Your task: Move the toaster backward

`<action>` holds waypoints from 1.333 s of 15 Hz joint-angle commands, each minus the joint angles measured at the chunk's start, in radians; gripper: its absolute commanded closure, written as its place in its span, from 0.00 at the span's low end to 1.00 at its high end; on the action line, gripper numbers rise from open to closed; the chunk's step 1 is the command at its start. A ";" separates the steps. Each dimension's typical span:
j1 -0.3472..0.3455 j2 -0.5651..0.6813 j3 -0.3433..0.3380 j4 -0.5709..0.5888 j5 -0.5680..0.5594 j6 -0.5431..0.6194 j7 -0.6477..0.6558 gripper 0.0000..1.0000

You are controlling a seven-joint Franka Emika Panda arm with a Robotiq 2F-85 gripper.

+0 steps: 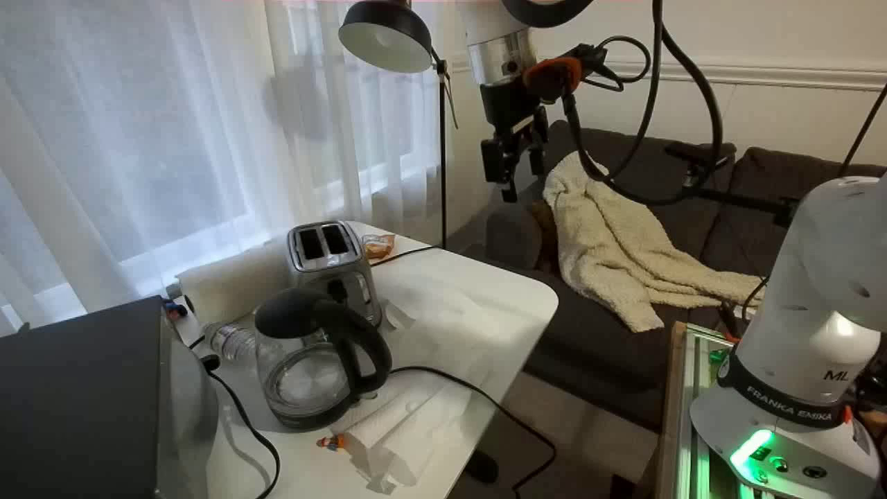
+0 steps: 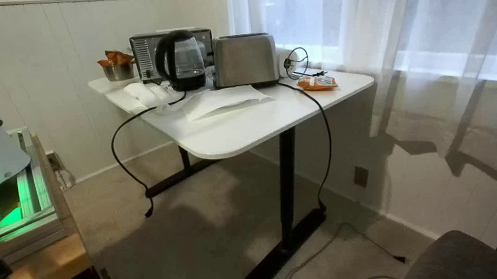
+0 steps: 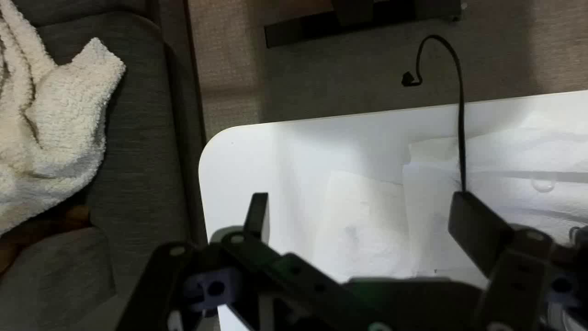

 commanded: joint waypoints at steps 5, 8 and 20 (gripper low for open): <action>0.022 0.002 -0.019 0.002 -0.005 -0.003 0.006 0.00; 0.022 0.002 -0.019 0.002 -0.005 -0.003 0.006 0.00; 0.102 0.550 -0.020 0.572 -0.092 0.248 -0.331 0.00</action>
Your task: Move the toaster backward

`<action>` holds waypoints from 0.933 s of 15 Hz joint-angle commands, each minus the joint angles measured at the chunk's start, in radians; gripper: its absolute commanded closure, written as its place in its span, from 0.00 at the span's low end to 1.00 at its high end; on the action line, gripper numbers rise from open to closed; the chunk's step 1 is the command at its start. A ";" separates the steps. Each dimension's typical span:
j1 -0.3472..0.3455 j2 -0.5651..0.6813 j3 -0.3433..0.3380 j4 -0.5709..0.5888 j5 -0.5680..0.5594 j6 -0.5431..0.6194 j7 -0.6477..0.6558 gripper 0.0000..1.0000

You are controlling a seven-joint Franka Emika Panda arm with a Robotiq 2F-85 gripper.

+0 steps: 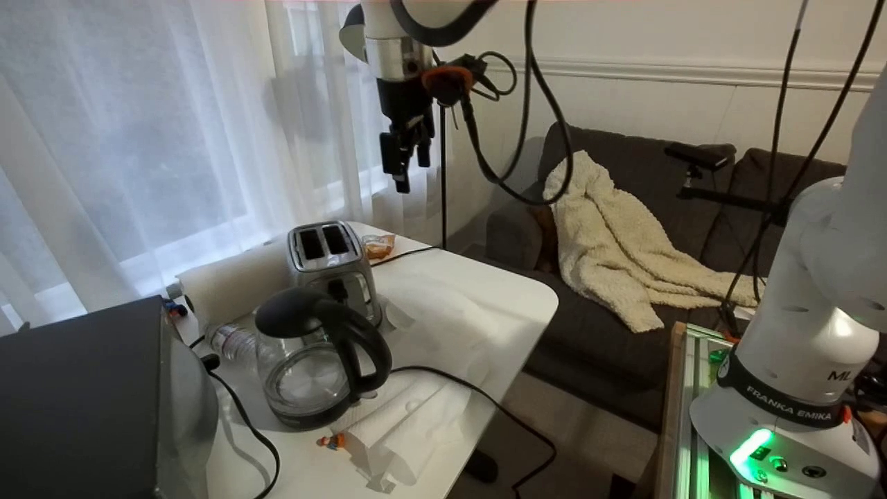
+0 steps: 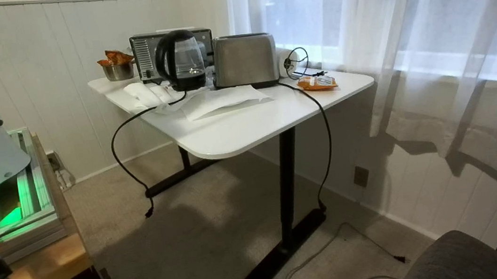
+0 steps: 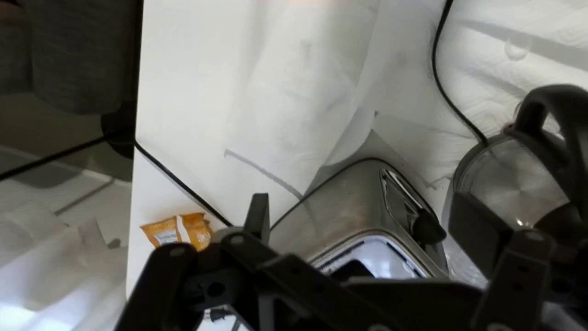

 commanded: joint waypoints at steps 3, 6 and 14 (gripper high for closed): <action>0.011 0.305 -0.003 0.360 -0.001 0.040 -0.189 0.00; 0.042 0.411 -0.028 0.506 0.015 0.061 -0.235 0.00; 0.062 0.468 -0.039 0.589 0.031 0.066 -0.238 0.00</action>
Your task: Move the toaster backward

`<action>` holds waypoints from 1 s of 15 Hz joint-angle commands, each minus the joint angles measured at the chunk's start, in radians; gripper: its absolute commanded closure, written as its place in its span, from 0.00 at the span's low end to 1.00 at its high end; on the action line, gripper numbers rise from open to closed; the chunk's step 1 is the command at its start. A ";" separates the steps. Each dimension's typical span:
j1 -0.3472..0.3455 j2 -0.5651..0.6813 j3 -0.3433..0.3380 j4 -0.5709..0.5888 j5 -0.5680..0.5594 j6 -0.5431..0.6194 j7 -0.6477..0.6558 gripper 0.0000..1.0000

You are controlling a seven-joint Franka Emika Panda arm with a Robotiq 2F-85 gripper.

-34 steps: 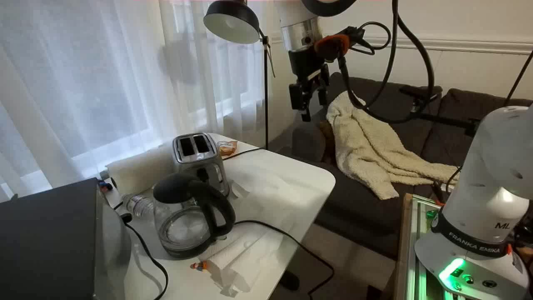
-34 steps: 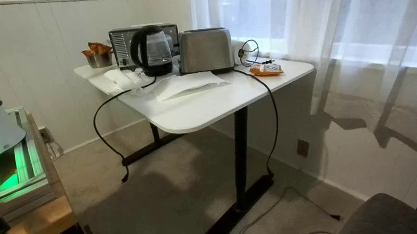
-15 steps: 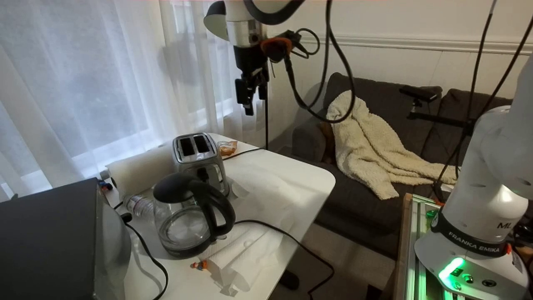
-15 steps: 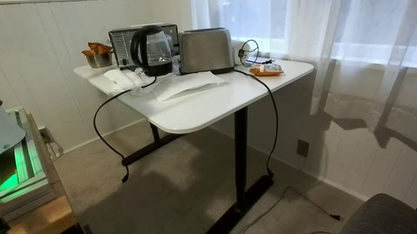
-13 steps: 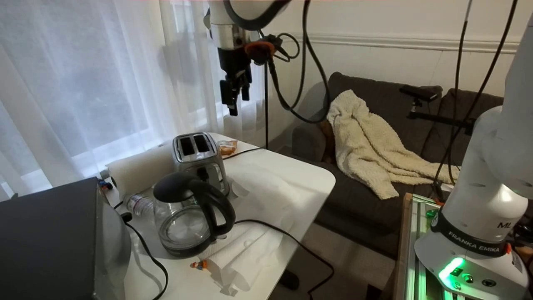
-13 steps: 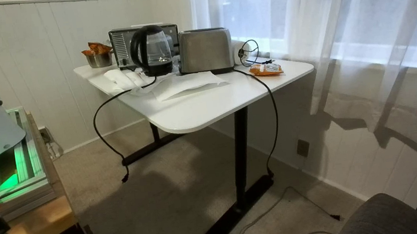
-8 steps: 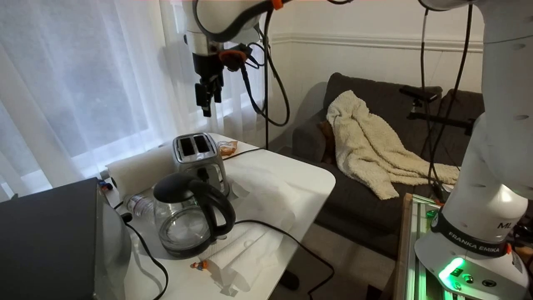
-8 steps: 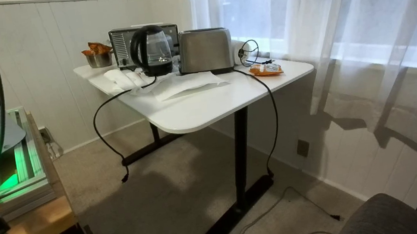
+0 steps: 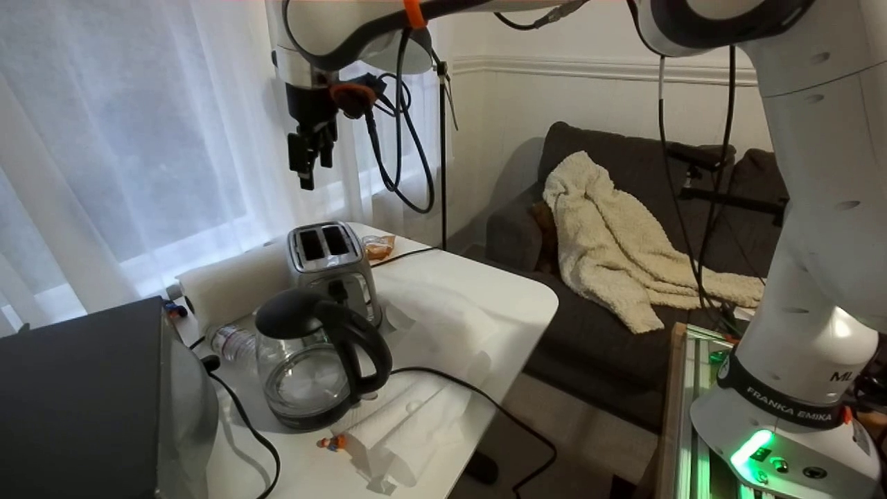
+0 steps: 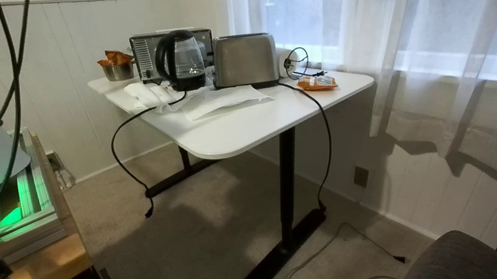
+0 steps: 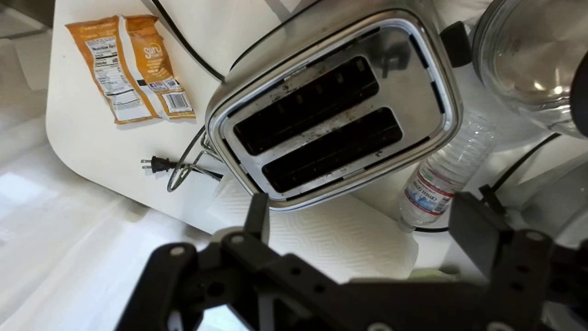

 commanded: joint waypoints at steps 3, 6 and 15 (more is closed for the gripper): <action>0.021 0.003 -0.027 0.011 0.015 -0.006 -0.008 0.00; 0.013 0.048 -0.012 0.045 0.036 0.040 -0.044 0.00; -0.020 0.314 0.043 0.192 0.160 0.305 -0.245 0.28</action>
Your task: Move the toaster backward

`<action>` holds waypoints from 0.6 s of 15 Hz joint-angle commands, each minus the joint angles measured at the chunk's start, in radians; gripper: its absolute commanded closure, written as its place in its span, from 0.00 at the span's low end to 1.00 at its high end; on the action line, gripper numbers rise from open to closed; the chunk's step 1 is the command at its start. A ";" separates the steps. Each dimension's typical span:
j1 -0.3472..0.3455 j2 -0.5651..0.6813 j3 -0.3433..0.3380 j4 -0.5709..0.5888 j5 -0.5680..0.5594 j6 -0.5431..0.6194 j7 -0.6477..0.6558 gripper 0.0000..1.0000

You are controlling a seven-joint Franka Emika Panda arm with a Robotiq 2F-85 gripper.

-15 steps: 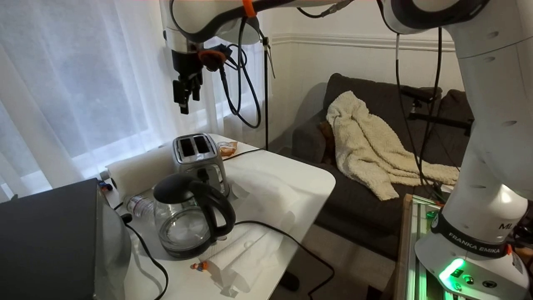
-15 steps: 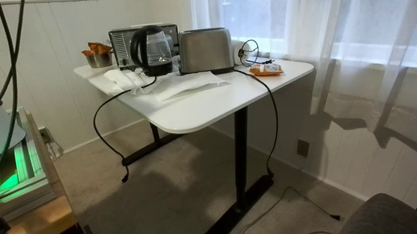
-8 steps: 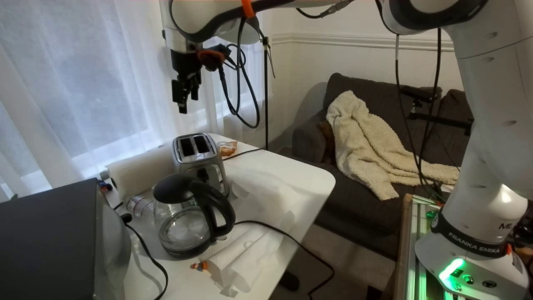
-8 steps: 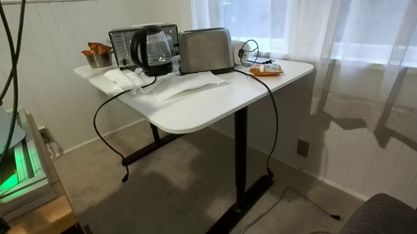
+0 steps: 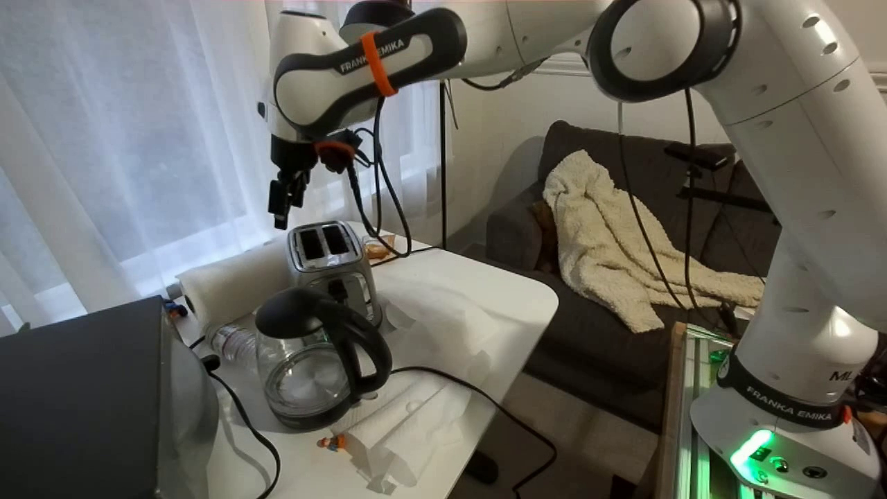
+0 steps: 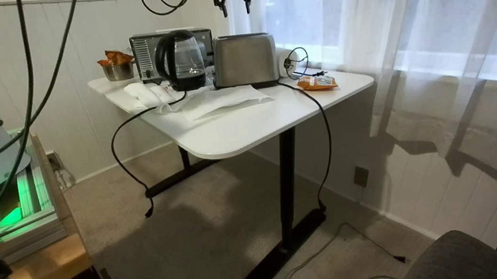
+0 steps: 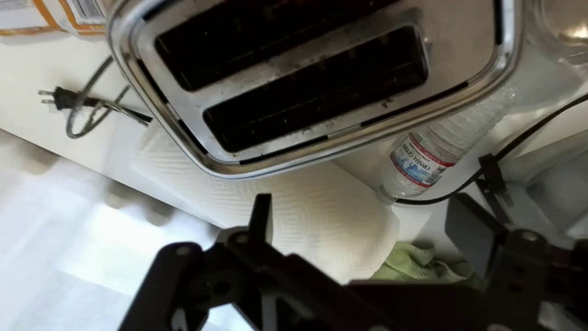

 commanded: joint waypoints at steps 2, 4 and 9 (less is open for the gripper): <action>-0.012 0.156 0.037 0.135 0.049 0.133 -0.119 0.41; -0.015 0.202 0.051 0.161 0.049 0.192 -0.153 0.56; -0.008 0.292 0.056 0.225 0.034 0.245 -0.183 0.91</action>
